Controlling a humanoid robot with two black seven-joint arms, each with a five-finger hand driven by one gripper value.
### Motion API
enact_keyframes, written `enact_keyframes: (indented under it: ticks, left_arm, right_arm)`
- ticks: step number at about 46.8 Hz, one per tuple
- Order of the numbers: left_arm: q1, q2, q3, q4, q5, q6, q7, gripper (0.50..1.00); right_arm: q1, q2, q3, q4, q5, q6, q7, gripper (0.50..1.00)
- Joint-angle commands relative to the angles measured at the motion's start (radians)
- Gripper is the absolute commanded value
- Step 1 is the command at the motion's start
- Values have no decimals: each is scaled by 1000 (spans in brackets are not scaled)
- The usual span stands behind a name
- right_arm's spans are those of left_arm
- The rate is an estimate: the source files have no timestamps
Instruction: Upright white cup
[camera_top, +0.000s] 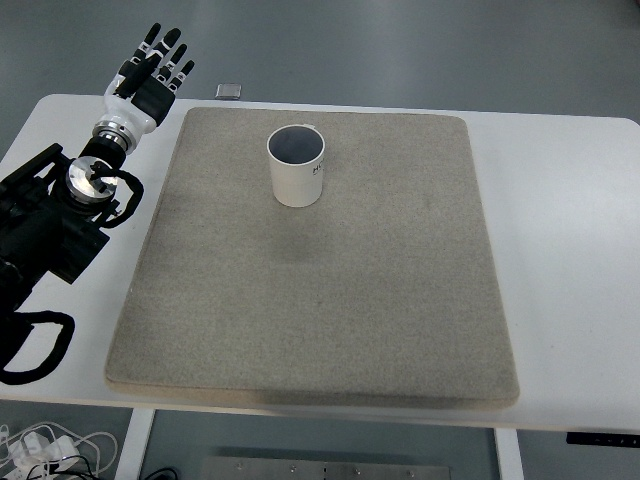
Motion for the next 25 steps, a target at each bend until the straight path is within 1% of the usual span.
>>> enact_keyframes:
  ticks: [1,9,12,25]
  left_arm:
    - [-4,-22,-1,1,2,3,0,999]
    - [-9,-58,-1,3,2,12,-10,999]
    - [-9,-60,-1,4,2,14,-20,999]
    - [-9,-58,-1,20,3,20,-25,999]
  right_arm:
    - [0,0,0,0,0,0,0,952]
    - [-5,0,0,0,6,0,0,952]
    - [-5,0,0,0,8,0,0,952]
    - [-5,0,3,0,9,5,0,952]
